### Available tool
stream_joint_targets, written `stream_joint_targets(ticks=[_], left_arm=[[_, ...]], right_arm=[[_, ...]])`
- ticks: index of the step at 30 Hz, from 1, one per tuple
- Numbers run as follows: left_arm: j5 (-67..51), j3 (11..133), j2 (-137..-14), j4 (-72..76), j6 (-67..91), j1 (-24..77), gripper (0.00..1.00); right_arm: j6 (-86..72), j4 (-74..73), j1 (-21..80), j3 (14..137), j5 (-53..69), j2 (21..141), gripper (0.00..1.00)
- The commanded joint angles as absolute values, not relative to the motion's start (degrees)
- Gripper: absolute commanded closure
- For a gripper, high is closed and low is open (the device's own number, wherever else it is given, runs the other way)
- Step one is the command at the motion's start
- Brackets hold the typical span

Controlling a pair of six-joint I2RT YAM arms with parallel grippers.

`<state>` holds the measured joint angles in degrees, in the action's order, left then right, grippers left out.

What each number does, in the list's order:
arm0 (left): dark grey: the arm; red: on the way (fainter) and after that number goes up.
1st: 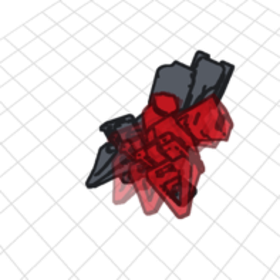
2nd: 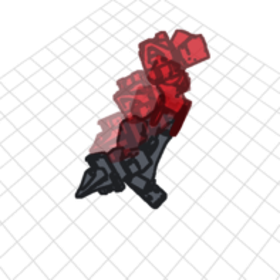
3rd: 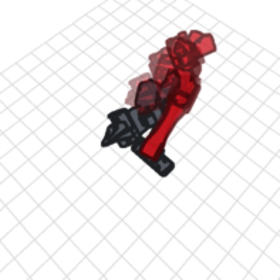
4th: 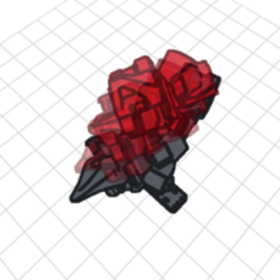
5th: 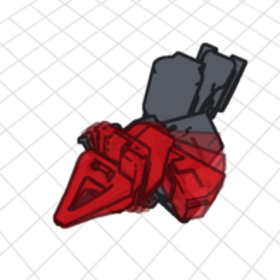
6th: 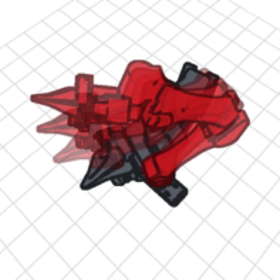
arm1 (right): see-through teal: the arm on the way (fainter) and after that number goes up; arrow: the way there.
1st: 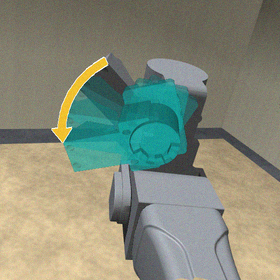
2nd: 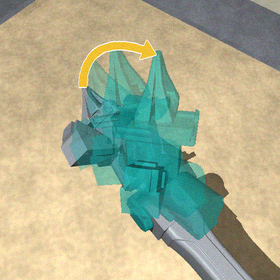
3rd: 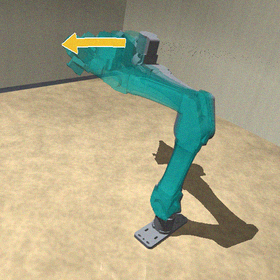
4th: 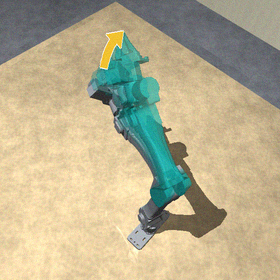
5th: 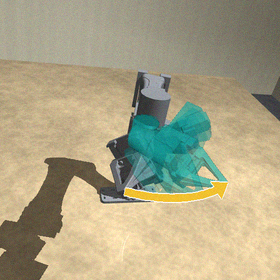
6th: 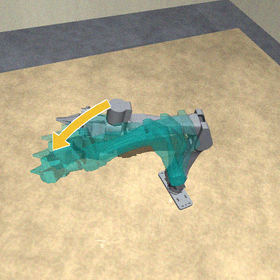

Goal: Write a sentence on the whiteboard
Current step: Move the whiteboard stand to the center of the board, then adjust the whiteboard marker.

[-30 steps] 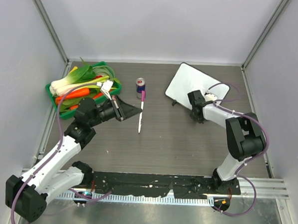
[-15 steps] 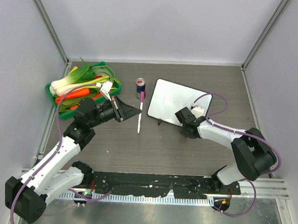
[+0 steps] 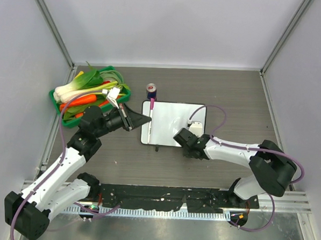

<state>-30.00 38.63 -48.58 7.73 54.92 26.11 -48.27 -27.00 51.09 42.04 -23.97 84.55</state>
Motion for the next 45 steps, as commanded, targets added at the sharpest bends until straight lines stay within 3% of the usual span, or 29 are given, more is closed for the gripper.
stream_joint_targets(ticks=[1,7,11,13,15,16,17,18,19,21,35,45], left_arm=[[-29.8,40.5,-47.9,7.1,53.2,25.9,1.0],[-29.6,40.6,-47.8,6.3,52.7,25.9,1.0],[-29.5,40.7,-47.6,5.4,52.2,25.8,1.0],[-29.5,40.9,-47.7,4.3,51.7,25.8,1.0],[-29.4,41.1,-47.5,2.9,50.6,25.9,1.0],[-29.4,41.3,-47.6,2.3,50.3,25.8,1.0],[-29.4,41.5,-47.5,1.6,49.8,25.8,1.0],[-29.3,41.6,-47.4,1.0,49.2,25.8,1.0],[-29.1,41.7,-47.4,0.4,48.8,25.9,1.0],[-28.7,42.4,-47.4,-1.5,47.8,25.8,1.0],[-29.5,46.3,-47.2,-7.1,44.3,25.9,1.0],[-31.7,47.6,-48.3,-6.7,44.2,25.8,1.0]], right_arm=[[-43.8,-33.4,53.8,38.6,-14.6,87.4,0.99],[-42.5,-34.3,54.0,38.6,-14.0,87.5,1.0],[-41.3,-34.5,54.0,38.7,-11.6,86.0,0.92],[-40.5,-34.3,54.0,38.7,-10.4,83.9,0.83],[-39.8,-34.3,54.0,38.9,-9.7,81.0,0.63],[-39.2,-34.4,54.0,39.1,-9.3,79.1,0.44],[-39.0,-34.6,54.0,39.8,-9.1,77.9,0.37],[-39.1,-35.5,54.0,40.2,-9.2,76.2,0.22],[-38.8,-35.8,54.0,41.0,-8.9,75.2,0.14],[-38.4,-37.0,54.0,42.4,-9.2,72.8,0.09],[-25.9,-36.3,52.0,57.3,-4.3,67.1,0.09],[-29.4,-11.7,35.9,56.3,34.8,67.4,0.05]])
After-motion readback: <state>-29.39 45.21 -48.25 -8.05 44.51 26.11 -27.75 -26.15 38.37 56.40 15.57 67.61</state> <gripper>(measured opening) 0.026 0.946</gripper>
